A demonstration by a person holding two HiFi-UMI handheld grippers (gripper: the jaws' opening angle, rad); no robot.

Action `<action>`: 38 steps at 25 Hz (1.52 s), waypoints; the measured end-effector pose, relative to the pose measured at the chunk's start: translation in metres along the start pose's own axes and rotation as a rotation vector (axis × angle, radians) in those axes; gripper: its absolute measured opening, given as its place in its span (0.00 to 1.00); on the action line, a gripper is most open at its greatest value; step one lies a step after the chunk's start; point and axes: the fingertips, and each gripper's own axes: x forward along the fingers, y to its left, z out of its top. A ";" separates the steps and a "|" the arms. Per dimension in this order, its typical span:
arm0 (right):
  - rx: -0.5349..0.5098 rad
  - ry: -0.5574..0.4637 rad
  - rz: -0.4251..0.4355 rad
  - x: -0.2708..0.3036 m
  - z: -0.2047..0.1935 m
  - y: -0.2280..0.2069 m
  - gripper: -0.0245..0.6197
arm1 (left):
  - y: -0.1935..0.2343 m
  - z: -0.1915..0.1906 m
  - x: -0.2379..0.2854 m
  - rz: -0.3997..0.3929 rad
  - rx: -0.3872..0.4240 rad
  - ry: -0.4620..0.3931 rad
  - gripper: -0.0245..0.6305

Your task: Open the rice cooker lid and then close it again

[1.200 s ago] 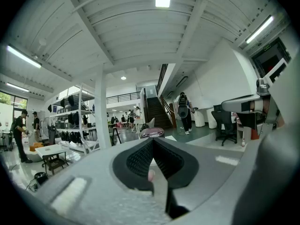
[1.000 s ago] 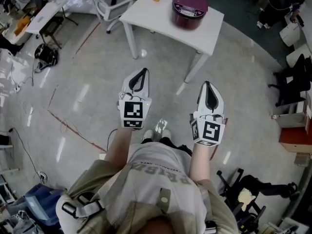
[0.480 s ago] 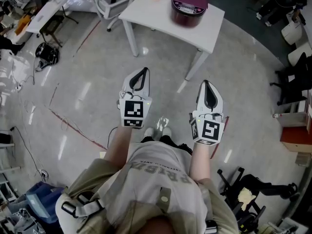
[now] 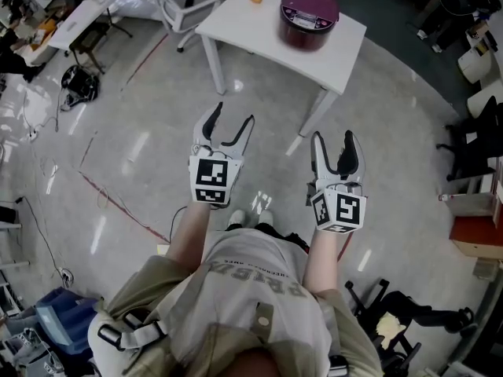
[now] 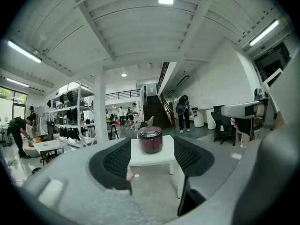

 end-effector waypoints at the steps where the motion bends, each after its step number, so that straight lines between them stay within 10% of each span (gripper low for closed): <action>1: 0.002 0.001 0.001 0.001 0.000 -0.001 0.50 | -0.001 0.001 0.001 -0.001 0.003 0.003 0.49; 22: 0.000 0.028 0.070 0.028 -0.003 -0.061 0.50 | -0.022 0.003 0.048 0.062 0.020 0.027 0.49; 38: 0.022 0.060 0.011 0.137 -0.026 -0.058 0.50 | 0.045 -0.009 0.147 -0.026 0.047 0.069 0.48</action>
